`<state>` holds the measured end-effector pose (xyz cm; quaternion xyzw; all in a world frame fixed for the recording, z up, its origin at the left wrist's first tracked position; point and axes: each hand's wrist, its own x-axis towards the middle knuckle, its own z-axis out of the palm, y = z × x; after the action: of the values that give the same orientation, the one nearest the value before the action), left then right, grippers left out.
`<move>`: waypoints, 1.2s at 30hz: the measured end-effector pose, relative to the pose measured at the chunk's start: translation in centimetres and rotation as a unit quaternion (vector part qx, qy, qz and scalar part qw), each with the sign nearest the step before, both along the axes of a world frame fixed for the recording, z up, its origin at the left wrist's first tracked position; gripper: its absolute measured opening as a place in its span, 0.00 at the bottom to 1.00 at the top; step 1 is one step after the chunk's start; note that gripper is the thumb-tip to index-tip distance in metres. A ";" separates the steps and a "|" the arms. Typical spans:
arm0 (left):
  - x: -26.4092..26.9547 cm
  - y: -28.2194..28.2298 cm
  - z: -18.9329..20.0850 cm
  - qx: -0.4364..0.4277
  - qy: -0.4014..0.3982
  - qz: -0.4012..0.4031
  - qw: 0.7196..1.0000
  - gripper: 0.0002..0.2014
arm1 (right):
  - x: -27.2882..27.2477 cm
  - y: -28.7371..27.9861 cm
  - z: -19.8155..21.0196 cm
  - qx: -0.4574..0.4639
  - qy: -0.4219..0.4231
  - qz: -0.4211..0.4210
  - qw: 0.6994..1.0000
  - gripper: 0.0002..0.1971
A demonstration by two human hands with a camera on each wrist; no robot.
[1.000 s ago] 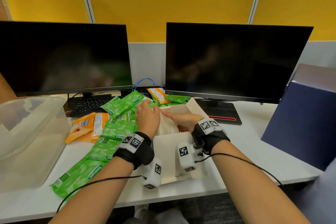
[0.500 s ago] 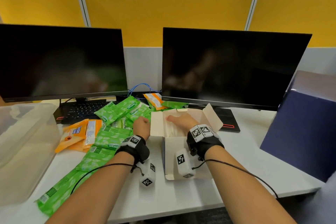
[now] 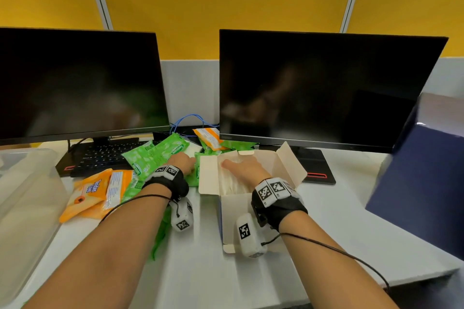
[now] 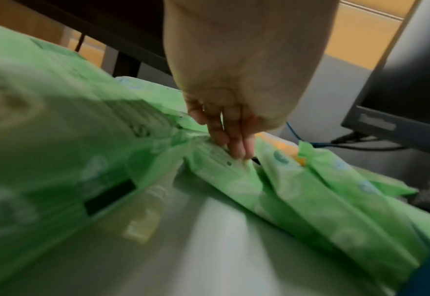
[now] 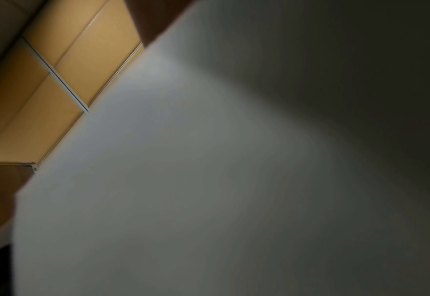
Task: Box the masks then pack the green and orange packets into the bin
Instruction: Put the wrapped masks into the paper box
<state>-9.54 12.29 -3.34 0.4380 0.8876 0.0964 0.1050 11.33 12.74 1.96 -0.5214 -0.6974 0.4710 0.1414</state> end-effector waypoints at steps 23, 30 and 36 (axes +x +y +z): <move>-0.5 2.9 -2.7 -0.020 0.083 0.076 0.993 0.23 | 0.2 0.9 -0.7 0.007 -0.009 0.008 1.000 0.41; -2.2 4.2 -2.1 -0.088 0.139 -0.045 0.985 0.19 | 0.4 0.8 -0.6 0.012 -0.014 0.008 1.000 0.39; -2.6 3.2 1.0 -0.053 0.137 -0.083 0.986 0.11 | 0.2 0.6 -0.4 -0.003 -0.003 -0.002 1.000 0.42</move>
<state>-12.17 15.48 -2.33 0.5133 0.8578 -0.0205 0.0135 11.53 13.36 1.59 -0.5244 -0.6957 0.4710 0.1384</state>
